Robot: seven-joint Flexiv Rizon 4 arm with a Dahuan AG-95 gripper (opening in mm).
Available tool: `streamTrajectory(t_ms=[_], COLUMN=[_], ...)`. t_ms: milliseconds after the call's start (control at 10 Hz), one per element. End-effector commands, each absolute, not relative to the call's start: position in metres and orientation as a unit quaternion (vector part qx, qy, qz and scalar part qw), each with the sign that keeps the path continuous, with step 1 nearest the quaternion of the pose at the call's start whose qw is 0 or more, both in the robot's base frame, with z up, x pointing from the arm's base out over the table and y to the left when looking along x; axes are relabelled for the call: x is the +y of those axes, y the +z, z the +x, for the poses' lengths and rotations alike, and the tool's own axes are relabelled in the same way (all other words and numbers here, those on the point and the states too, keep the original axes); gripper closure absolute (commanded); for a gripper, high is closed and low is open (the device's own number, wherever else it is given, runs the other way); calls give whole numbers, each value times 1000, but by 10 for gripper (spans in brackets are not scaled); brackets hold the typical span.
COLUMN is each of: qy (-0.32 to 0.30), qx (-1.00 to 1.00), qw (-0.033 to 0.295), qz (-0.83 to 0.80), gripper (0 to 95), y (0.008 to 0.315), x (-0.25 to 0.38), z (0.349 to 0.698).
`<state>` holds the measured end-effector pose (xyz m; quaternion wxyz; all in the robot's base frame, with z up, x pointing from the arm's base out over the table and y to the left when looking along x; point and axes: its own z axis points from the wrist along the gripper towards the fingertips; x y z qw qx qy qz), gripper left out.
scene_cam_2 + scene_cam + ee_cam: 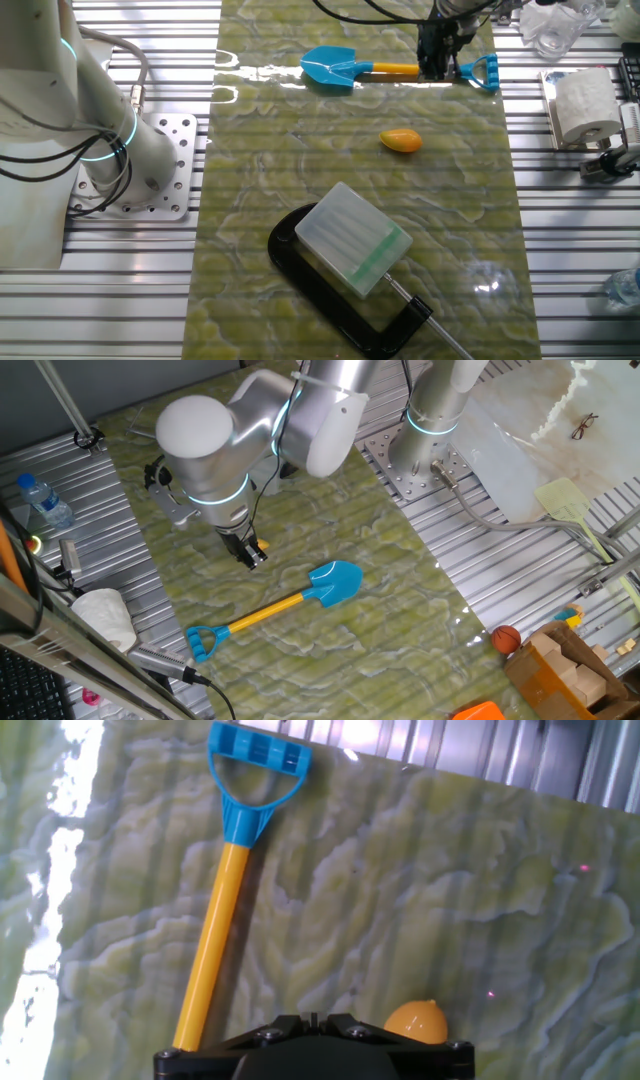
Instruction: Use a shovel to scoop up an object
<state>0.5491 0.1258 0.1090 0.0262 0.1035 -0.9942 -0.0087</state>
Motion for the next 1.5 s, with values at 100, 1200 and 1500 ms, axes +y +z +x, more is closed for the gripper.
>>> streamTrajectory(t_ms=[100,1200,1500], qy=[-9,-12,-9], qx=[-994,-992,-996], qw=[28,84,80], qz=[106,95,45], gripper=[950,570,570], y=[108,107,101], x=[125,134,171], z=[550,541,542])
